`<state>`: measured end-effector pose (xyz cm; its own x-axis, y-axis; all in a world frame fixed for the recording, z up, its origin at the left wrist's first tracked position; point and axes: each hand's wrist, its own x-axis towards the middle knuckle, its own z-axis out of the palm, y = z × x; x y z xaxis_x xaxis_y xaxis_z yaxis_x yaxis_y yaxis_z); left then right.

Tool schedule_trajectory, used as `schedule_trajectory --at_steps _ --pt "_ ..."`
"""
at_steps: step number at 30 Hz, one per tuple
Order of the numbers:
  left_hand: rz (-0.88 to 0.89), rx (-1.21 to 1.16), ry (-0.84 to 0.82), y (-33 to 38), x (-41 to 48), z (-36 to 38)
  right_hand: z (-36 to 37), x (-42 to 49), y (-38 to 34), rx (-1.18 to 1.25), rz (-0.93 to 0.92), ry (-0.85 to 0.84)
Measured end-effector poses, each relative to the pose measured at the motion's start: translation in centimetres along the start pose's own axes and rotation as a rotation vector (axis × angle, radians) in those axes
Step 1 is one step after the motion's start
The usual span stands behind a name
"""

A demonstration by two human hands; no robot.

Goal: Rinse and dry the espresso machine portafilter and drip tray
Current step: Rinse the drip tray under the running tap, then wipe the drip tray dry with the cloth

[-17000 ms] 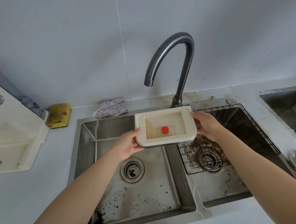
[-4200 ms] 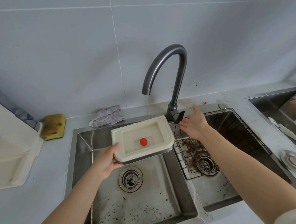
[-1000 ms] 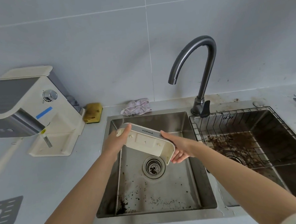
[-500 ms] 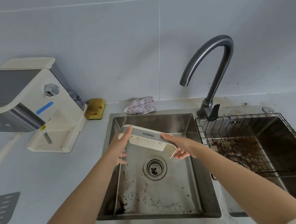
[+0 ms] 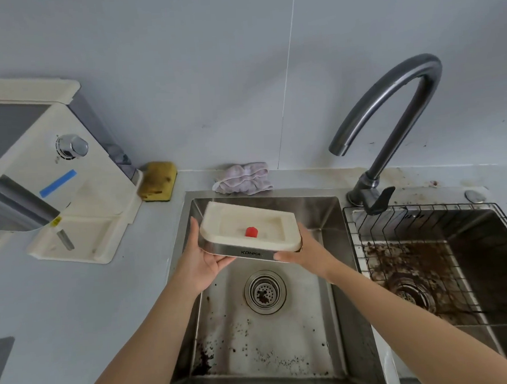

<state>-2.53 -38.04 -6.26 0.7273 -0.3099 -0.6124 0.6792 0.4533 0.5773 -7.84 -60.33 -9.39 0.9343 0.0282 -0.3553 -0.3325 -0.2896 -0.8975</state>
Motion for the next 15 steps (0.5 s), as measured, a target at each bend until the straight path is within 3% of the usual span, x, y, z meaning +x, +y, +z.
schedule_trajectory --at_steps 7,12,15 --pt "0.008 -0.1 -0.01 0.2 1.7 -1.5 0.4 2.1 0.0 -0.123 -0.02 0.015" --pt "0.065 -0.161 -0.038 0.6 2.6 -2.9 -0.4 3.7 -2.6 -0.17 0.028 -0.109" --pt "0.113 -0.193 -0.042 1.2 2.9 -3.9 -1.4 5.7 -4.5 -0.163 0.061 -0.06"
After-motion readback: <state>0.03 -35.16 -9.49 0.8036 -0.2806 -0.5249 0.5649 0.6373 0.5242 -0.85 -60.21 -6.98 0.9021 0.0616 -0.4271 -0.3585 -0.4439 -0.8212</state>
